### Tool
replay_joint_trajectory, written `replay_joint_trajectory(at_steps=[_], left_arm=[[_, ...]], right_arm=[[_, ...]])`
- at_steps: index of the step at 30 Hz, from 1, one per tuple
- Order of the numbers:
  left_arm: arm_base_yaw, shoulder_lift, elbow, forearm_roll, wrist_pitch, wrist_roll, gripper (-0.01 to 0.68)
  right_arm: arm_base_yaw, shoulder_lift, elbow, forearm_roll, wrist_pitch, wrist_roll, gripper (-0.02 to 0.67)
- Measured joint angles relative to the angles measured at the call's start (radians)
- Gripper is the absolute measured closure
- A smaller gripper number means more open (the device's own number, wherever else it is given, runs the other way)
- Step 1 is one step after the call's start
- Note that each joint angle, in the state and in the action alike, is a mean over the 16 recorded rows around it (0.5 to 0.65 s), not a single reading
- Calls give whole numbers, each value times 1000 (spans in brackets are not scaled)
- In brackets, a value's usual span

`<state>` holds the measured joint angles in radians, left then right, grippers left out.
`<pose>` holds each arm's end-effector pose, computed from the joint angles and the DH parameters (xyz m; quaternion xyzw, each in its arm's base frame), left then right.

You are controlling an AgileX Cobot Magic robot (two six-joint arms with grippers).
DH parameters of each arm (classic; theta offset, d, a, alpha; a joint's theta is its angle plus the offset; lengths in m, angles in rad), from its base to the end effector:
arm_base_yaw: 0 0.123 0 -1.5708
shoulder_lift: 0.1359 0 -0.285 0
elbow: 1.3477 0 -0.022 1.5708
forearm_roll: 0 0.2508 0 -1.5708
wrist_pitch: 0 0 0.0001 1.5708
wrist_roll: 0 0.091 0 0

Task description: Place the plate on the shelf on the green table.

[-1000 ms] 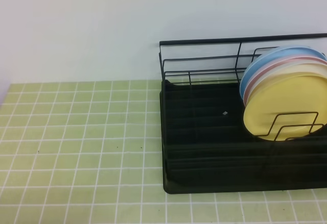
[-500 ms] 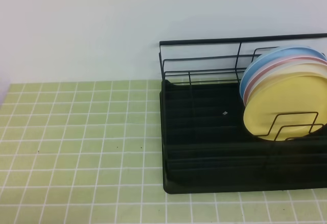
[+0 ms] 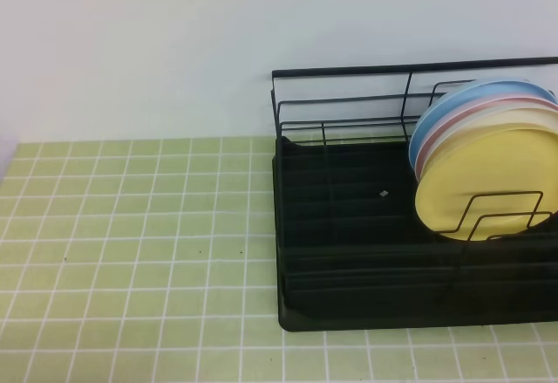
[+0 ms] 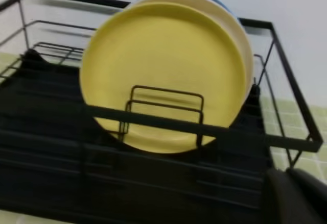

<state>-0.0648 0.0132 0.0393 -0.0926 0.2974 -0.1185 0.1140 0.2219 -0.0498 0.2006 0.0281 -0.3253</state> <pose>0.0556 -0.0061 0.1724 -0.0481 0.7918 -0.0932 0.6018 0.0747 0.0091 0.2132 -0.0907 0.7402 -0.0015 0.6663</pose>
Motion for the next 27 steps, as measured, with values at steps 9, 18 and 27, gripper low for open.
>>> replay_joint_trajectory(at_steps=[9,18,27], left_arm=[[0,0,0,0,0,0,673],[-1,0,0,0,1,0,673],[-2,0,0,0,2,0,673]], right_arm=[[-9,-57,72,-239,24,216,652],[-45,-198,74,-229,226,241,652],[-86,-252,74,-232,295,253,652]])
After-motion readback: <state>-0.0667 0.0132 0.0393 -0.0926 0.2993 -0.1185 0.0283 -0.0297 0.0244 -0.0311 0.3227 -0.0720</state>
